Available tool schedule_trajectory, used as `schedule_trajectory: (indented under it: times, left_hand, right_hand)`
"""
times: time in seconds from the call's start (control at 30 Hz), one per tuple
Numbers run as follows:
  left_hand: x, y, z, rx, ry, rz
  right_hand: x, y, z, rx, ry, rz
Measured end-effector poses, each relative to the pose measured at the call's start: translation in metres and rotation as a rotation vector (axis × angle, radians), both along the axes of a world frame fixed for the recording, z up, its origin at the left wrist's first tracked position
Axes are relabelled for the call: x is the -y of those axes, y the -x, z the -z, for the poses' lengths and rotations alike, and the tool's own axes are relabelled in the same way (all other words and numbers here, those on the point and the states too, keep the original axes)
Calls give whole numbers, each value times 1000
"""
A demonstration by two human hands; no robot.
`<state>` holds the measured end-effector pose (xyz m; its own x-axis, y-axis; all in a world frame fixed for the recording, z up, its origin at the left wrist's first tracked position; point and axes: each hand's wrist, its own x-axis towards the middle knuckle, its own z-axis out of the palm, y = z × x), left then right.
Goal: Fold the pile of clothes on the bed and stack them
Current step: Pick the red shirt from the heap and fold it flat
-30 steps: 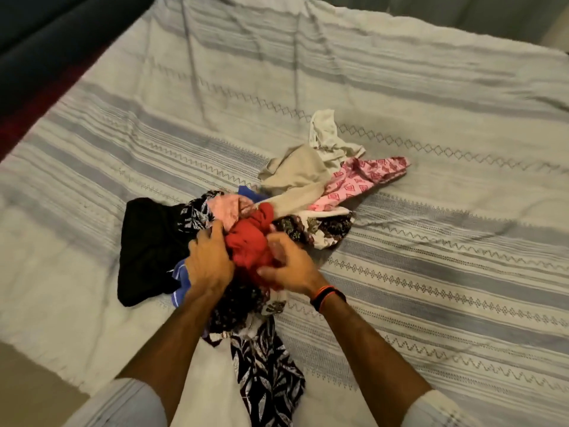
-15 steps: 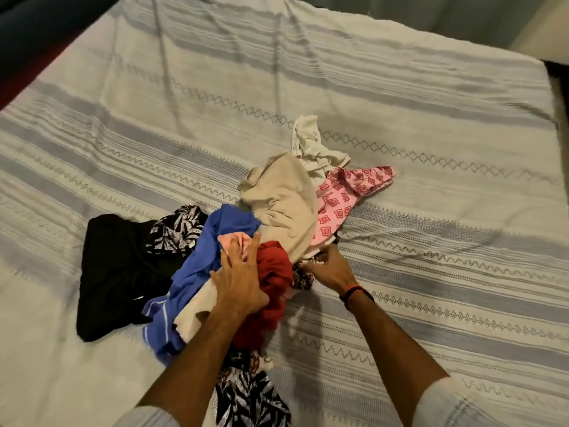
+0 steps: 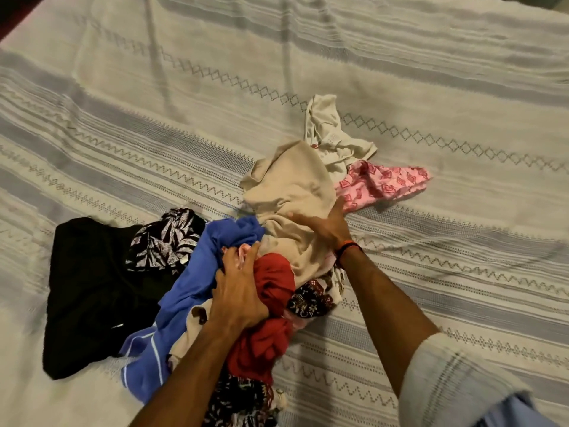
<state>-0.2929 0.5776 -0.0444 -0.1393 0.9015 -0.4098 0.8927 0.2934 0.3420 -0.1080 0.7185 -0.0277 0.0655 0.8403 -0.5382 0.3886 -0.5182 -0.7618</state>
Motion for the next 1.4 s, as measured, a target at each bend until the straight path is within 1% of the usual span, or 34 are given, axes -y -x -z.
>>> schedule_trajectory:
  times: [0.07, 0.2, 0.23, 0.3, 0.4, 0.53, 0.63, 0.73, 0.83, 0.97, 1.03, 1.13, 1.17, 1.2, 1.23, 1.27, 1.3, 1.33, 1.37, 1.4]
  left_hand:
    - [-1, 1, 1, 17, -23, -14]
    - [2, 2, -3, 57, -35, -43]
    - [4, 1, -6, 60, -37, -49]
    - [8, 1, -12, 55, -36, -52]
    - [18, 0, -18, 42, 14, -61]
    - [43, 1, -39, 72, 58, -78]
    - [69, 6, -54, 89, 18, -87]
    - [89, 22, -73, 43, -35, -140]
    - [102, 44, -115, 23, -49, -195]
    - [120, 81, -174, -2, -240, -254]
    - [127, 105, -198, -36, -380, -309]
    - [139, 141, -215, -10, -647, -368]
    - [141, 149, -217, -37, -704, -371]
    - [145, 157, -218, -87, -718, -372]
    - [148, 164, -218, -157, -673, -372]
    - [152, 170, -215, -234, -569, -367]
    - [154, 173, -212, -305, -392, -355]
    - [159, 174, -208, -358, -169, -351]
    - [167, 174, -202, -360, 31, -369]
    - [175, 172, -195, -322, 172, -396]
  right_hand:
    - [-1, 21, 0, -13, -26, -84]
    - [16, 48, 0, 97, 41, -327]
    - [20, 47, -2, 101, 64, -351]
    - [27, 42, -7, 95, 88, -346]
    - [43, 30, -14, 117, 93, -341]
    - [82, 20, -39, 38, 81, -340]
    - [112, 20, -64, -13, 57, -334]
    - [138, 33, -91, -57, 51, -286]
    - [151, 58, -121, -121, 13, -229]
    - [162, 95, -172, -353, -73, -212]
    - [169, 117, -197, -488, -114, -192]
    - [180, 150, -215, -643, -124, -134]
    - [181, 158, -216, -687, -124, -112]
    - [183, 166, -213, -707, -115, -100]
    - [186, 174, -209, -712, -87, -86]
    - [189, 181, -202, -662, -61, -106]
    - [191, 183, -189, -592, -32, -146]
    - [196, 186, -180, -461, -14, -238]
    - [203, 185, -167, -320, 7, -353]
    - [212, 180, -152, -178, 33, -450]
